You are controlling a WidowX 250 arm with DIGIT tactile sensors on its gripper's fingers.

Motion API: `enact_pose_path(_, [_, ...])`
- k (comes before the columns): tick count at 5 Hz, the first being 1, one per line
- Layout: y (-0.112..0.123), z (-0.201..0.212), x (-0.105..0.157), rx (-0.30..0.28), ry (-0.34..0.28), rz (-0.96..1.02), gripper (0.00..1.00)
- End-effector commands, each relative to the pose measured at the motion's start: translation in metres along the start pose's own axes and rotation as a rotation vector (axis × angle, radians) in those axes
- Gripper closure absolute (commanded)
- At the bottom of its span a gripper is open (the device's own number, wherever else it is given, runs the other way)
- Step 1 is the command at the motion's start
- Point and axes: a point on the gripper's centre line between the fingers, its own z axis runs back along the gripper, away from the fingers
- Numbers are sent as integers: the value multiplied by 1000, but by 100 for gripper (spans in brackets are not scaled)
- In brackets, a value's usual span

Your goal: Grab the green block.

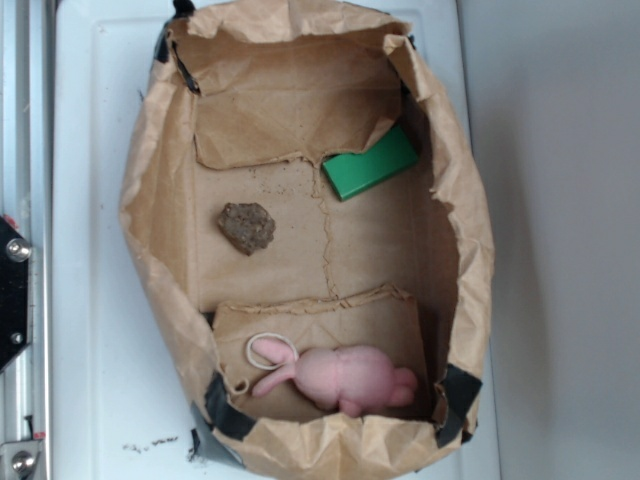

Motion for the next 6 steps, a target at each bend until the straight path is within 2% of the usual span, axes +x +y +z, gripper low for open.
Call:
enact_pose_path(1, [0, 0, 0, 0, 0, 0, 0])
enact_pose_path(2, [20, -9, 45, 42, -49, 64, 0])
enact_pose_path(3, [43, -20, 88, 31, -45, 99, 0])
enact_pose_path(4, [54, -37, 114, 79, -90, 28, 0])
enact_pose_path(5, [60, -55, 136, 103, -104, -43, 0])
enact_pose_path(6, [60, -76, 159, 164, -137, -98, 0])
